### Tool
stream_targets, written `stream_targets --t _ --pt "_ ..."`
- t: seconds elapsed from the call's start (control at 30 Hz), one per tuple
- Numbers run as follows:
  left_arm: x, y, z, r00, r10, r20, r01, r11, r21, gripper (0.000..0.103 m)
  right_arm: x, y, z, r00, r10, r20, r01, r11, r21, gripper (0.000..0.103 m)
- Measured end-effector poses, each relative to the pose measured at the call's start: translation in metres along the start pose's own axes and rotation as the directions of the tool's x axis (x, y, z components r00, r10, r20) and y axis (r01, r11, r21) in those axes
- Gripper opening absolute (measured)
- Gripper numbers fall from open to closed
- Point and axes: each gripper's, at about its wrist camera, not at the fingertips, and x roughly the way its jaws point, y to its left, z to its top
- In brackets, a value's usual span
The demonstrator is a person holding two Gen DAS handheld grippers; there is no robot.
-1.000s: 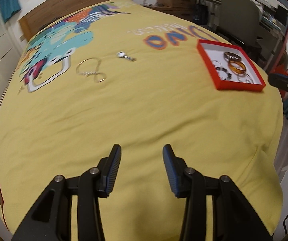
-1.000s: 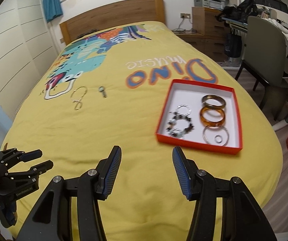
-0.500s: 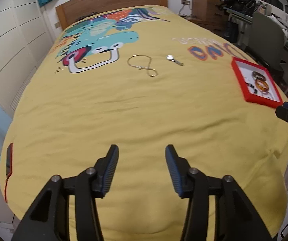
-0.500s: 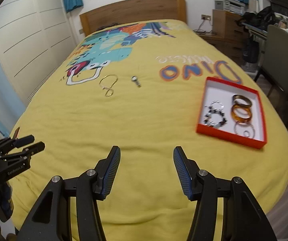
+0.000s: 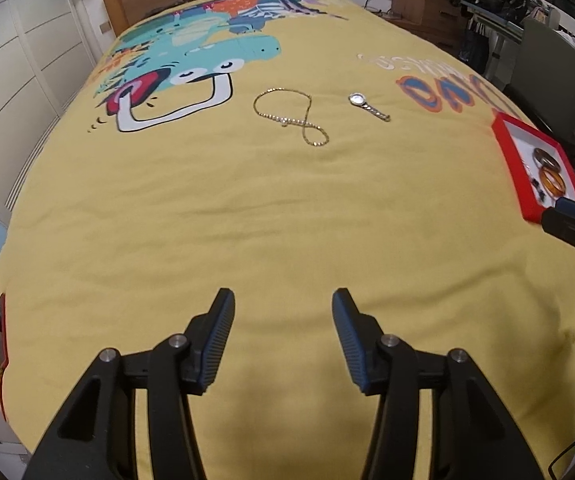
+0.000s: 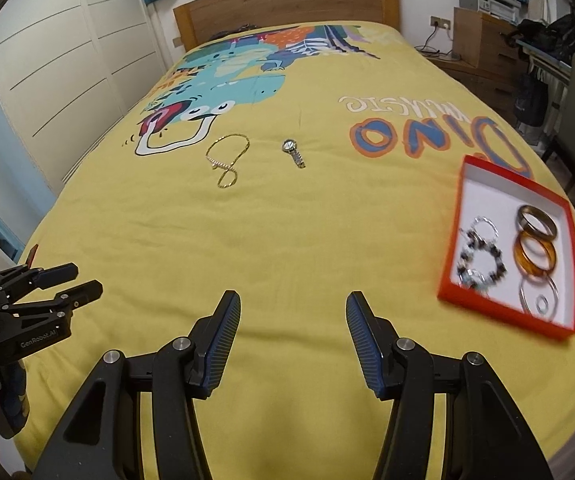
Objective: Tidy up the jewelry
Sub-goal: 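Withdraw both grippers toward the pearl necklace and silver wristwatch, then grasp the pearl necklace with left gripper while right grasps the wristwatch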
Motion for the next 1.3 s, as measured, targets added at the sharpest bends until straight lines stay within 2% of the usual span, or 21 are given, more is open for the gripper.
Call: stream_targets --t 0.2,0.53,0.67,0.83,0.97,1.0,1.2,1.27,1.3 --pt "0.054 0.007 0.051 0.999 -0.017 -0.036 0.016 0.999 -0.028 0.049 0.051 -0.011 0.044 1.000 0.001 -0.026 -0.002 1.000 -0.024 0.055" --pt "0.138 0.017 0.143 0.990 -0.125 -0.058 0.118 0.987 -0.111 0.049 0.135 -0.016 0.117 0.999 0.029 -0.041 -0.032 0.997 -0.069 0.055" --pt "0.164 0.012 0.161 0.979 -0.190 -0.079 0.181 0.977 -0.115 0.049 0.164 -0.015 0.138 0.998 0.032 -0.046 -0.036 0.996 -0.081 0.055" --pt "0.189 0.007 0.173 0.978 -0.189 -0.088 0.179 0.978 -0.109 0.049 0.194 -0.013 0.153 0.997 0.042 -0.063 -0.048 0.995 -0.091 0.055" --pt "0.194 0.008 0.176 0.986 -0.155 -0.067 0.149 0.986 -0.078 0.048 0.215 -0.006 0.158 0.995 0.058 -0.079 -0.067 0.992 -0.103 0.055" --pt "0.194 0.009 0.175 0.987 -0.150 -0.064 0.145 0.986 -0.078 0.046 0.223 -0.006 0.160 0.994 0.066 -0.087 -0.075 0.992 -0.097 0.055" --pt "0.194 0.024 0.169 0.991 -0.126 -0.036 0.124 0.990 -0.064 0.012 0.247 -0.002 0.171 0.995 0.066 -0.077 -0.072 0.994 -0.083 0.054" --pt "0.194 0.028 0.168 0.990 -0.135 -0.031 0.133 0.989 -0.066 0.010 0.251 -0.001 0.173 0.995 0.066 -0.075 -0.071 0.994 -0.079 0.051" --pt "0.193 0.028 0.167 0.990 -0.137 -0.028 0.135 0.989 -0.063 0.009 0.254 0.000 0.174 0.995 0.065 -0.075 -0.071 0.994 -0.077 0.046"
